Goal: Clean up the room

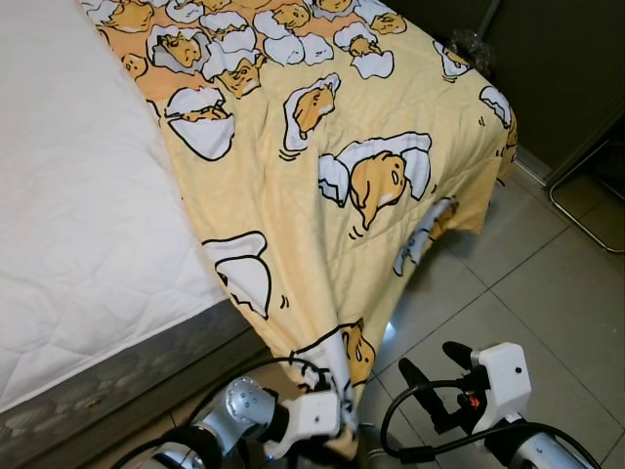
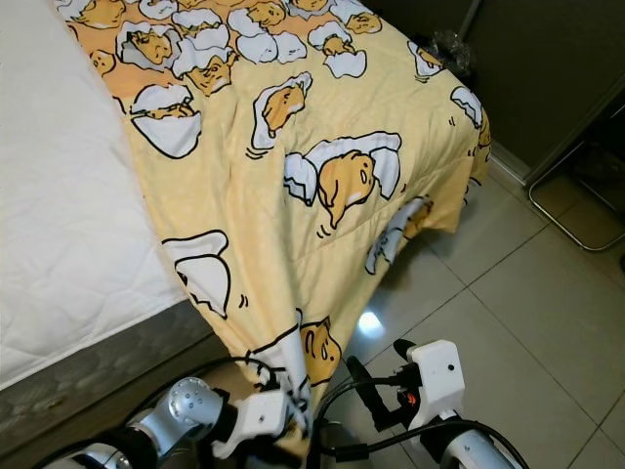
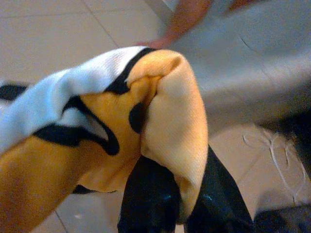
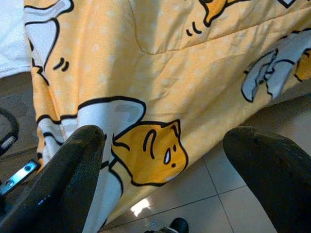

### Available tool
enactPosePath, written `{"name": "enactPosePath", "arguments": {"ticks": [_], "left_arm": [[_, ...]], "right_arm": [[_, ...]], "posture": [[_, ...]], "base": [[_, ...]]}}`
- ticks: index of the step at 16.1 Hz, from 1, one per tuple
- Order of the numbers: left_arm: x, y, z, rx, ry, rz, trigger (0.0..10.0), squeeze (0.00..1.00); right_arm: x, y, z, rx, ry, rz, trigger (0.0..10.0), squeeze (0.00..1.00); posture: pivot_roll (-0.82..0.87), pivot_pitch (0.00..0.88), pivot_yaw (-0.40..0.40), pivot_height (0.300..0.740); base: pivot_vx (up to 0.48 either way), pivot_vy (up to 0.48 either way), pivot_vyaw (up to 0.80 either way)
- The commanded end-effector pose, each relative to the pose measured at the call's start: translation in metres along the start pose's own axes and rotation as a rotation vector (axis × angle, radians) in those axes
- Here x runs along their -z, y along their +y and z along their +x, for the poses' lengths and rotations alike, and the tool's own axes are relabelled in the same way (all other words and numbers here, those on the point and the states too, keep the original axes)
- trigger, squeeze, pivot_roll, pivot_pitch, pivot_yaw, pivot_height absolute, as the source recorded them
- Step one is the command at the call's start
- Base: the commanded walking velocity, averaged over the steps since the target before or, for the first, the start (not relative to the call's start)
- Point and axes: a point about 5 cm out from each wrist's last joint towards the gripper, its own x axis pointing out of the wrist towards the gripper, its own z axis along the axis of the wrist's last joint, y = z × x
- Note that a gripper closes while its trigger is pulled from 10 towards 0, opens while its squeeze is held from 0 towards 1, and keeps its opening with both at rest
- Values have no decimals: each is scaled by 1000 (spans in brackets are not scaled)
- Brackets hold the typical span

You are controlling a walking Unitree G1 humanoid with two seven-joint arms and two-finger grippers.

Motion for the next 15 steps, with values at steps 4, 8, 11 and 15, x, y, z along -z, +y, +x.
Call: {"name": "enactPosePath", "arguments": {"ticks": [4,8,11,15], "left_arm": [[5,-1,1,-12,-30,-124,10000,1000],[18,-8,-9,57,5,-176,10000,1000],[22,-4,-21,56,18,-175,10000,1000],[5,11,-41,76,-89,-137,10000,1000]], "right_arm": [[2,-1,-3,-6,15,-8,10000,447],[2,0,-2,-12,17,-7,10000,447],[3,1,-2,-15,21,-6,10000,443],[5,1,-3,-13,25,-6,10000,447]], "posture": [[-195,205,-67,736],[-190,196,-64,736],[-191,190,-64,736],[-188,182,-61,736]], "base": [[0,0,0],[0,0,0],[0,0,0],[0,0,0]]}}
